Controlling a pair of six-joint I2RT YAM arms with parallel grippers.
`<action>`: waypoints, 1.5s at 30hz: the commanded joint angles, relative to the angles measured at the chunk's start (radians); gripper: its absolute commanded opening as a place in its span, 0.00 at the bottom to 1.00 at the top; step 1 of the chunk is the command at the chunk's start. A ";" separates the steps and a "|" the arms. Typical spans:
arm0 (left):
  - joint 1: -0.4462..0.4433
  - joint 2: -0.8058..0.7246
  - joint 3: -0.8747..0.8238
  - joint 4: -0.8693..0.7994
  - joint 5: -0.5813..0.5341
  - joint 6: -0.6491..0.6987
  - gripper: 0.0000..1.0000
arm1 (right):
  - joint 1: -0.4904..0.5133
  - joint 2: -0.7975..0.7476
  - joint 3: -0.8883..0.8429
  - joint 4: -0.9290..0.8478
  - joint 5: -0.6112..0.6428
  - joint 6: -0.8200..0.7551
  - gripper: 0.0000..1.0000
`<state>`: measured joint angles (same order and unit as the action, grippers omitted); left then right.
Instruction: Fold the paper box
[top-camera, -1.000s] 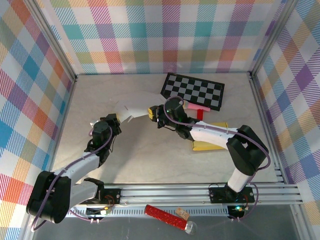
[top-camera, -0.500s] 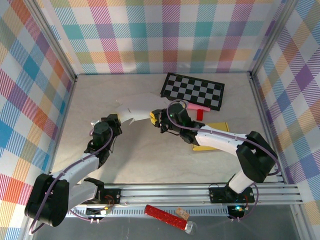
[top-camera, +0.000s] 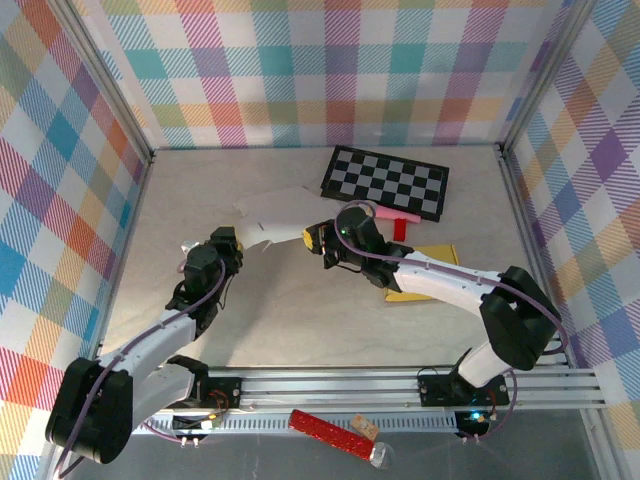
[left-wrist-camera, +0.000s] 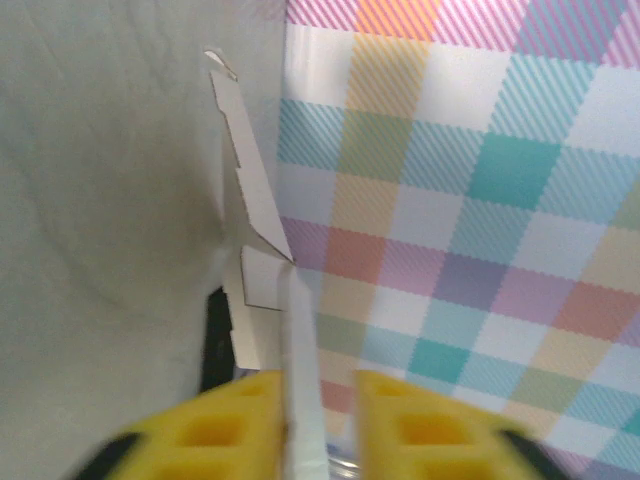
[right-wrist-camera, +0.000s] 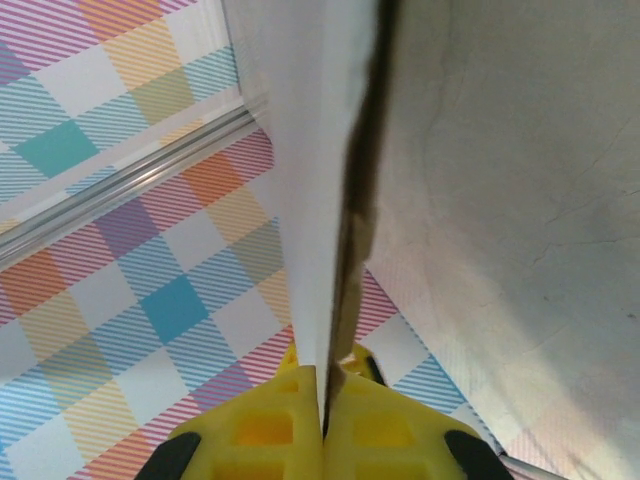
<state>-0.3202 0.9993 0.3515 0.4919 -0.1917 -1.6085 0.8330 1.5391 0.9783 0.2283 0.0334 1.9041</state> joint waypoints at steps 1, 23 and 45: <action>-0.005 -0.073 0.111 -0.265 0.022 0.090 0.60 | 0.005 -0.037 0.087 -0.107 0.030 -0.052 0.00; -0.039 -0.269 0.594 -1.064 0.522 1.551 0.60 | -0.071 0.046 0.950 -1.268 -0.014 -0.264 0.00; -0.289 -0.162 0.503 -0.952 0.172 1.664 0.73 | -0.096 0.221 0.953 -1.249 -0.202 -0.179 0.00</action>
<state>-0.6018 0.8158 0.8551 -0.5205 0.0792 0.0277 0.7380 1.7519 1.9415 -1.0115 -0.1429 1.7073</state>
